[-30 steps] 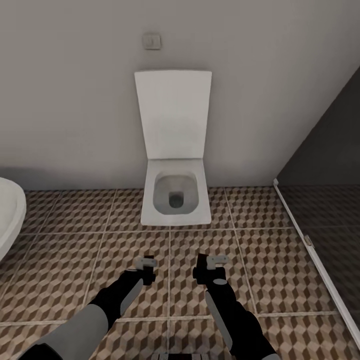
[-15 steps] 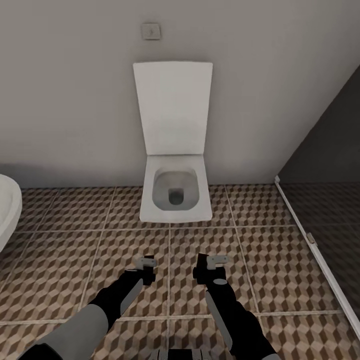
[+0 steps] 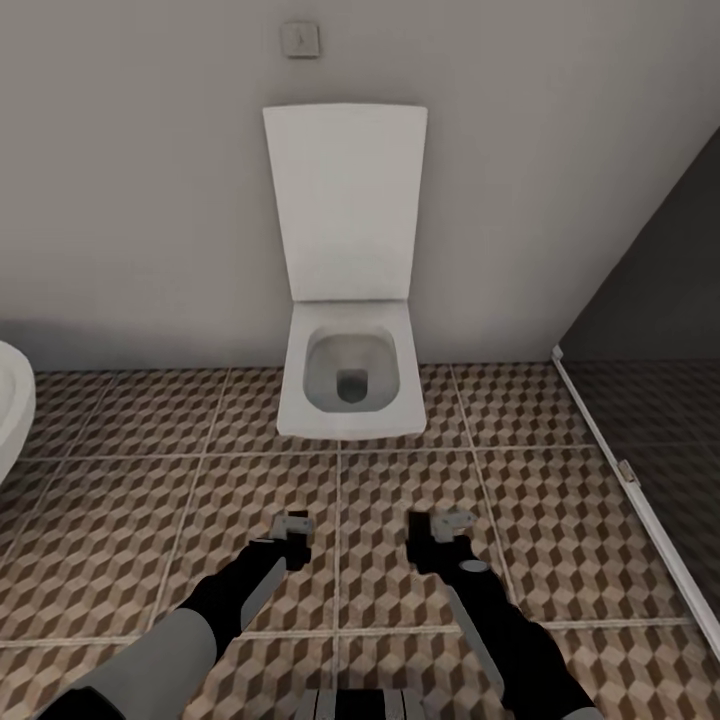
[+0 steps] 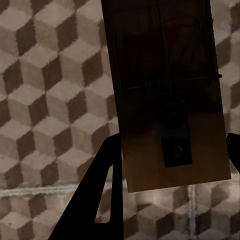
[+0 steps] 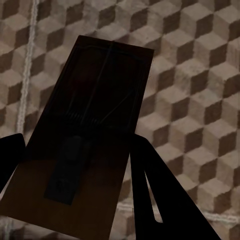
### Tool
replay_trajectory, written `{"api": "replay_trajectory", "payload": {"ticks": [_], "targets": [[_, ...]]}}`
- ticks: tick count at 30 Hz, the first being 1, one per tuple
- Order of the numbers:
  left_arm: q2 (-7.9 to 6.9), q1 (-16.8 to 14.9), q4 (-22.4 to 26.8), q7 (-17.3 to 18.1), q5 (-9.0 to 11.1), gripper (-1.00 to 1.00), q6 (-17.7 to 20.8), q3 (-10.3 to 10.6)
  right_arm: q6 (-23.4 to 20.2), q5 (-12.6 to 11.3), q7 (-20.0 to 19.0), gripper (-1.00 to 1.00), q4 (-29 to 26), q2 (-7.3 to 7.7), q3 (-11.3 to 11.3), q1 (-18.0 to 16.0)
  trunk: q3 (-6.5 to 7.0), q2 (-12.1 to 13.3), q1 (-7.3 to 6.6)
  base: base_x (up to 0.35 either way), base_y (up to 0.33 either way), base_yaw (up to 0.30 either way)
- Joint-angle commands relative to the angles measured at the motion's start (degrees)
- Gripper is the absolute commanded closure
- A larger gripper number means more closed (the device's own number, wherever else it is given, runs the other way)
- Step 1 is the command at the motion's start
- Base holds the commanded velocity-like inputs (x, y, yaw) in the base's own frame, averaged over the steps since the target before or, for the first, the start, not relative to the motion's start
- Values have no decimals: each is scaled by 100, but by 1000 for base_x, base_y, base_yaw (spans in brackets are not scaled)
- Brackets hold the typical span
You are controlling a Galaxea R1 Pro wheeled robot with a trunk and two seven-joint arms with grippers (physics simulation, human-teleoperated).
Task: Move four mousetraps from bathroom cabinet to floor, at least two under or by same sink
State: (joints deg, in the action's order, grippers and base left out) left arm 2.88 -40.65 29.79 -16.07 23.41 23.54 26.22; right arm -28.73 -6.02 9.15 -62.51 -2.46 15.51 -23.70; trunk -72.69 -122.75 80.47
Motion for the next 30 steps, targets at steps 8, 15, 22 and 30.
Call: {"api": "replay_trajectory", "payload": {"ticks": [8,15,22,30], "targets": [[1,-4,10,-54,50,100,25,41,-5,-83,-129,100,15,66,21,-3,-148,-324,175,0,0,0],[2,-4,10,-54,50,100,24,41,-1,-83,-133,100,29,52,43,-3,-273,-605,329,0,0,0],[2,-4,3,-54,50,100,27,41,3,-83,-133,100,38,44,338,-3,-399,-885,483,0,0,0],[2,-4,1,-45,49,100,27,41,8,-83,-133,100,43,44,373,-3,-543,-1206,659,0,0,0]]}}
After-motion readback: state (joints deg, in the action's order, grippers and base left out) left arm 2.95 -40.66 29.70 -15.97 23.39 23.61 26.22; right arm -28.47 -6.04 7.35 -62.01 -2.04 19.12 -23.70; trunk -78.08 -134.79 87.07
